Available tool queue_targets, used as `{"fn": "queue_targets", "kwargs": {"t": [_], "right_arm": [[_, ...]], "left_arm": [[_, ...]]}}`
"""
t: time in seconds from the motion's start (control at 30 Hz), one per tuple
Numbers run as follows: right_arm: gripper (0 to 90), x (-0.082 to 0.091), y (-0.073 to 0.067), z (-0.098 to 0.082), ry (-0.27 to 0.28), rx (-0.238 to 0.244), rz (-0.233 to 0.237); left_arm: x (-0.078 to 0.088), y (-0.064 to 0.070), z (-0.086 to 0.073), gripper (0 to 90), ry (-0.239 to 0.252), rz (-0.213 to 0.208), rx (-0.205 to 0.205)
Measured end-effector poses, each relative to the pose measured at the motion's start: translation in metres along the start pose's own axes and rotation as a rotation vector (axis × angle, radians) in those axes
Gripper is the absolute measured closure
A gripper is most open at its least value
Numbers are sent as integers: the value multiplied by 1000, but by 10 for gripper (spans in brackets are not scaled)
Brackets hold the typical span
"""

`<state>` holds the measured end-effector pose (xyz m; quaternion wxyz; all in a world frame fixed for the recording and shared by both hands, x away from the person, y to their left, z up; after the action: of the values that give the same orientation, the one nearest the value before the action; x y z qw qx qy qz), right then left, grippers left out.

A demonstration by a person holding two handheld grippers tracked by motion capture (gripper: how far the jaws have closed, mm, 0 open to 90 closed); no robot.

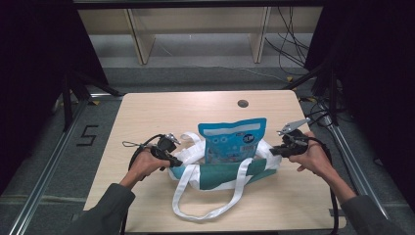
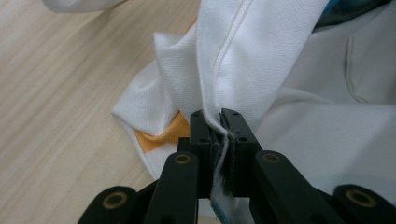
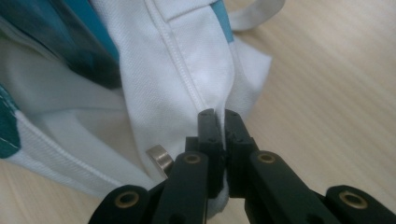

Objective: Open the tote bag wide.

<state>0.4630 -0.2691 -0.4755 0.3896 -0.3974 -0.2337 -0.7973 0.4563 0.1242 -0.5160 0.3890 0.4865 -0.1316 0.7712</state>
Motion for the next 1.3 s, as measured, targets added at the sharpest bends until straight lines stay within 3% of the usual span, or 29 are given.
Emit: {"fn": "queue_targets", "kwargs": {"t": [0.03,0.13,0.2,0.23,0.27,0.3,0.33,0.37,0.43,0.47,0.5,0.53,0.57,0.6,0.63,0.67,0.73,0.83,0.9,0.93,0.97,1.03,1.07,1.1,1.13,1.17,1.23,1.27,1.3], "right_arm": [[884,-10,-2,-8,-11,-27,10],[882,-20,-2,-16,-25,-35,12],[881,-31,-4,-22,-15,-32,15],[881,-33,-12,-22,-7,-81,59],[881,-36,-7,-25,7,-60,35],[881,-36,-9,-25,15,-79,47],[881,-36,-5,-27,18,-51,27],[880,-35,-7,-27,8,-69,31],[876,-33,-7,-25,11,-51,21],[871,-29,-14,-22,-2,-98,53],[866,-29,-14,-19,44,-95,42],[855,-24,-9,-22,1,-56,-11],[836,-22,-13,-19,37,-94,20],[779,-12,-11,-15,77,-81,-14],[779,-12,-11,-15,77,-81,-14],[745,4,-8,-12,53,-57,-68],[736,10,-9,-9,64,-48,-75],[693,34,-15,7,163,-33,-36],[670,51,-32,18,215,-47,29],[653,61,-40,23,229,-19,64],[653,61,-40,23,229,-19,64],[613,67,-60,30,246,-15,157],[613,67,-60,30,246,-15,157],[601,67,-67,31,248,-8,189],[580,66,-74,33,237,8,214],[569,65,-78,34,237,17,231],[525,60,-86,37,229,42,250],[517,55,-90,39,223,55,242],[512,53,-94,40,219,54,267]], "left_arm": [[-2,-2,-1,828,1,-11,-2],[-5,-4,-2,830,-3,-3,-13],[-10,-4,-2,830,8,6,-2],[-11,-4,-2,831,8,8,0],[-11,-5,-2,830,10,6,3],[-12,-5,-2,829,21,7,5],[-11,-6,-2,827,25,8,5],[-10,-5,-2,825,16,6,9],[-6,-4,-2,818,16,25,-2],[-3,-3,-1,807,15,42,-1],[1,-2,-1,786,23,59,1],[5,0,-2,744,32,62,10],[11,1,-2,707,42,70,25],[15,1,-2,617,50,74,28],[20,3,-1,617,54,72,35],[31,9,2,544,84,68,63],[37,13,4,523,89,68,67],[54,23,11,446,124,71,65],[67,30,15,440,166,59,62],[71,33,16,438,170,43,52],[75,37,17,438,185,20,48],[84,50,17,438,193,-24,44],[84,50,17,437,193,-24,44],[86,54,15,437,178,-46,21],[86,58,14,432,182,-57,26],[86,63,14,426,191,-68,37],[88,68,13,403,164,-82,-4],[86,72,13,388,175,-95,-3],[83,76,14,385,172,-121,-16]]}}
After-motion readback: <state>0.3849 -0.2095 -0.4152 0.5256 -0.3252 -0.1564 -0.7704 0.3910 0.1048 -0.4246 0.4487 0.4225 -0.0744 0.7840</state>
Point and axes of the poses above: each handheld gripper's, and its own axes: x roughly backward along the jaws, z roughly out of its top, y roughly to its right, the point moved 5 cm from there along -x, roughly forward along the jaws, and after that the axes turned 5 degrees about x, right-handed, at the moved point
